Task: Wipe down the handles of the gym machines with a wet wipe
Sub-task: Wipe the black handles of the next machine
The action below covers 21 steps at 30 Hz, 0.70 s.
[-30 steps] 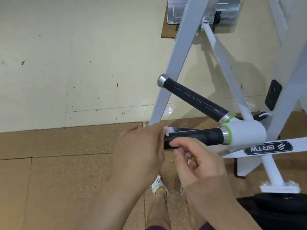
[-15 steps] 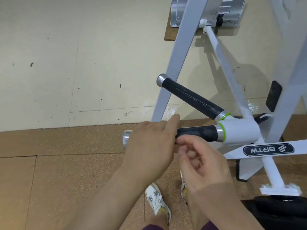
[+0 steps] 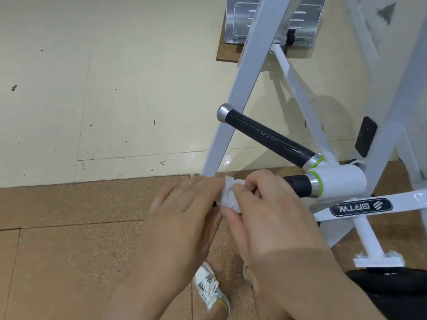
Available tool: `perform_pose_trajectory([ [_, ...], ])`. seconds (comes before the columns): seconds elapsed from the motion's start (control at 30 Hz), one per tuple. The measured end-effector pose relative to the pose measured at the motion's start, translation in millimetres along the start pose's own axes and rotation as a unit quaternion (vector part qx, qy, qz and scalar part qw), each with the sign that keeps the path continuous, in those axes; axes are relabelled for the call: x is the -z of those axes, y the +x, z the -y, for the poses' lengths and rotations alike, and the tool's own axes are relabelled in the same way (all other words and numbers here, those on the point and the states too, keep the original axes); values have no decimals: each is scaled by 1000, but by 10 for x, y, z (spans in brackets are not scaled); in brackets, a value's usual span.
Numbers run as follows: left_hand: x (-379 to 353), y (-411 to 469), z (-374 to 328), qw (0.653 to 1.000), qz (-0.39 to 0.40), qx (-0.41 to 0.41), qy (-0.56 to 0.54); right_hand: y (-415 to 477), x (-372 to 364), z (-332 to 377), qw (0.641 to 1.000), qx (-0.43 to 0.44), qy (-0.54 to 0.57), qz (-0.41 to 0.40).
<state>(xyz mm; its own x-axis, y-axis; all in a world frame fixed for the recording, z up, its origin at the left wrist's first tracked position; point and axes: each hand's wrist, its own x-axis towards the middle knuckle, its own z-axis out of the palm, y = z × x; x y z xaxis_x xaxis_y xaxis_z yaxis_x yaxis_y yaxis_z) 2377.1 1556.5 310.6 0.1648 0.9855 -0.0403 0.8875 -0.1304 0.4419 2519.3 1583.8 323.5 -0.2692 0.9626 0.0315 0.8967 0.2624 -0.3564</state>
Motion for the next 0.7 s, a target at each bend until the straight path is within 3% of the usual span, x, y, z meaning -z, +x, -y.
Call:
perform_pose_trajectory([
  [0.13,-90,-39,63,999,-26,-27,-16,60,-128,-24,999,40,-28,-1],
  [0.3,-76,-10,67,998,-48,-28,-14,-93,-173,-238,992,85,84,-51],
  [0.4,-57,-19,34,999,-39,-22,-6,-79,-173,-188,987,59,123,-89],
  [0.53,-38,17,14,999,-33,-11,-15,283,-154,-26,998,-38,24,-32],
  [0.7,-13,5,-24,999,-35,-13,11,22,-65,-130,997,-8,77,-9],
])
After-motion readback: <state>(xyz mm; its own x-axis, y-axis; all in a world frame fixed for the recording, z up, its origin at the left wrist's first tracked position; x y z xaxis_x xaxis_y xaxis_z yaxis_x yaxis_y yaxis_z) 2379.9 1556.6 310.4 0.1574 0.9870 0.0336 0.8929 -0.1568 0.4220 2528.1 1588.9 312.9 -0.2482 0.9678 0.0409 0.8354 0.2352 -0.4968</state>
